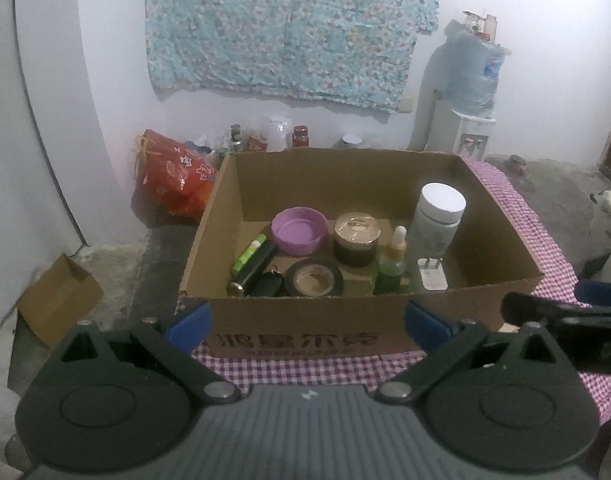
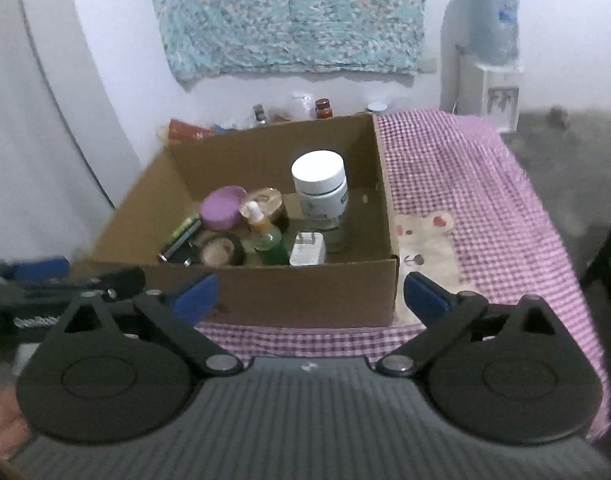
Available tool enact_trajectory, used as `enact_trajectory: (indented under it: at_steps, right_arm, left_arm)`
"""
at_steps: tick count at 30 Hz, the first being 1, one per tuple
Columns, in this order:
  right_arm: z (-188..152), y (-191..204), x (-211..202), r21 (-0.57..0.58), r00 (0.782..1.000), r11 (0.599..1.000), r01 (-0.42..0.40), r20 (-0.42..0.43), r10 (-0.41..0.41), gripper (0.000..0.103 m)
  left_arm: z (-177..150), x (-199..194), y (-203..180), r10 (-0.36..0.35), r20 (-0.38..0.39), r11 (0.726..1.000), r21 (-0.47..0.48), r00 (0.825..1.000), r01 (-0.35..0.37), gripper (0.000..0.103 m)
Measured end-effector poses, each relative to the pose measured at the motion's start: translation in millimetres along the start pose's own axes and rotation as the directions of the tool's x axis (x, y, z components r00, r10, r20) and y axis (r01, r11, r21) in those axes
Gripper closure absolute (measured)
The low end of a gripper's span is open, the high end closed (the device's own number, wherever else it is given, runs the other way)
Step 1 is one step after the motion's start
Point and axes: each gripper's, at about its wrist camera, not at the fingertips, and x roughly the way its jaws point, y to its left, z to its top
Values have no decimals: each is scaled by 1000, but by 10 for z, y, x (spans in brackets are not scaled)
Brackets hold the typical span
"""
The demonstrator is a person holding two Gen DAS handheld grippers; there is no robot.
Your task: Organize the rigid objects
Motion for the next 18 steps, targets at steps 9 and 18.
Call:
enact_trajectory:
  at_steps: [9, 18]
  right_arm:
    - [-37, 24, 99, -19, 1000, 1000, 22, -4, -22, 2]
    - [-45, 82, 149, -20, 1000, 1000, 22, -9, -22, 2]
  left_arm:
    - [-45, 43, 14, 16, -8, 1000, -13, 1000, -16, 0]
    - [-48, 54, 26, 38, -3, 999, -15, 999, -38, 1]
